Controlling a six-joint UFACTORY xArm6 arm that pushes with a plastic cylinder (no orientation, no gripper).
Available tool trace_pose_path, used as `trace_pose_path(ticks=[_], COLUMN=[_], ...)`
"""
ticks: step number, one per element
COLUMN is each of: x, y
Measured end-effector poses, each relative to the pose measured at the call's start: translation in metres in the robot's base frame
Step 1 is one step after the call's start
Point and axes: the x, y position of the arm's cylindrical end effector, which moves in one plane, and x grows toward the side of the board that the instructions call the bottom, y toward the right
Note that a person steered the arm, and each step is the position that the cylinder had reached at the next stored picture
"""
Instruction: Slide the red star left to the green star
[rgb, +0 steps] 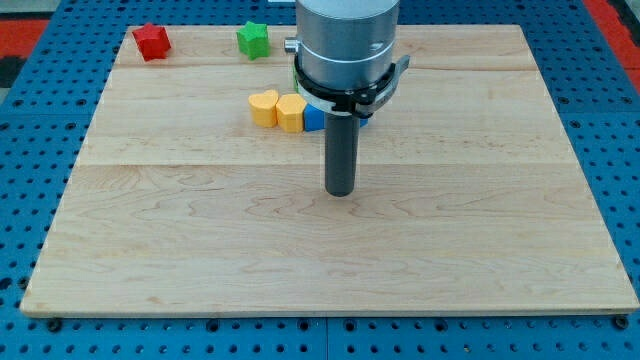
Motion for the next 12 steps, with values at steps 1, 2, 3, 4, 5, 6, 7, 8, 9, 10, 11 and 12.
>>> trace_pose_path(ticks=[1, 2, 3, 4, 5, 6, 7, 8, 9, 10, 11, 12], x=[0.005, 0.021, 0.023, 0.023, 0.021, -0.022, -0.113, -0.145, -0.201, -0.256, -0.256, -0.256], y=[0.0, 0.0, 0.0, 0.0, -0.03, -0.156, -0.284, -0.324, -0.313, -0.323, -0.266, -0.231])
